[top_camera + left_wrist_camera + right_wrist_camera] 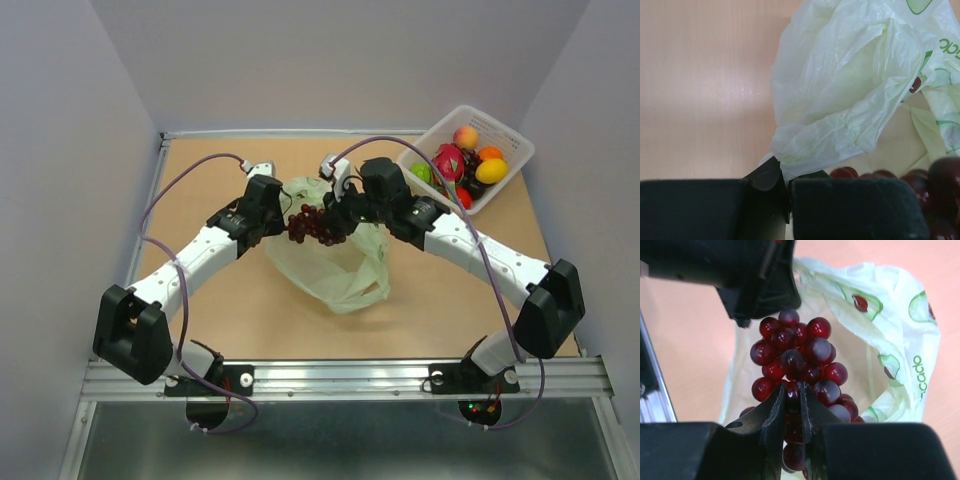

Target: Untie the knot of the plastic bag and take out the fruit

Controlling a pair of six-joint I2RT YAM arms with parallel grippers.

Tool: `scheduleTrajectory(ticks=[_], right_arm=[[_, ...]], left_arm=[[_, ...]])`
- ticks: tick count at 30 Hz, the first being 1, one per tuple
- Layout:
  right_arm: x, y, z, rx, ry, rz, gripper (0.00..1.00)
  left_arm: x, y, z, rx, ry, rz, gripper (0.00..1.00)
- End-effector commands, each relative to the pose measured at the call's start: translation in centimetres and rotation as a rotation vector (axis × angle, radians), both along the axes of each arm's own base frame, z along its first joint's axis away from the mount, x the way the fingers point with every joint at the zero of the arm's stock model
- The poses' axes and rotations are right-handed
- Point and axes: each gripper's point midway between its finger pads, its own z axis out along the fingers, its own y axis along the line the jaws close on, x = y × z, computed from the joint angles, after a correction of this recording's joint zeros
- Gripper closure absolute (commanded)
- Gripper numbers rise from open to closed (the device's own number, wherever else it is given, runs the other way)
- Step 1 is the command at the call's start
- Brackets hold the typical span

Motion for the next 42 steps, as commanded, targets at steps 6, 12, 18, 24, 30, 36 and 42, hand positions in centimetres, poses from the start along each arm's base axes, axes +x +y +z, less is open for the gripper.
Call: scheduleTrajectory(ticks=[6,12,18,24,30,36,42], right_arm=[[2.5,-2.1,14.1,0.213,-0.25,-0.093,1.0],[9.0,-9.6,15.3,0.174,-0.321,-0.378,1.0],[17.0,-21.5,15.2,0.053,-0.395,-0.849,1.0],[22.7,-31.8,13.2,-0.012,-0.401,-1.218,0.99],[28.0,-40.5,9.1,-0.048,-0.358,-1.493,0.98],[29.1,-41.1,8.6,-0.033,-0.349,-1.509,0.15],[25.9,-38.9,11.2,0.133,-0.312,-1.434,0.03]], left_arm=[[0.4,3.4,0.9,0.028,-0.041,0.085,0.94],[-0.3,5.5,0.4,0.037,-0.036,0.127,0.94],[-1.3,5.8,0.5,0.011,-0.039,0.13,0.94],[-1.9,6.0,0.9,-0.013,-0.05,0.138,0.94],[-2.6,6.1,1.7,-0.046,-0.074,0.153,0.94],[-3.1,6.3,1.6,-0.052,-0.07,0.161,0.94],[-2.9,6.6,2.4,-0.056,-0.1,0.176,0.94]])
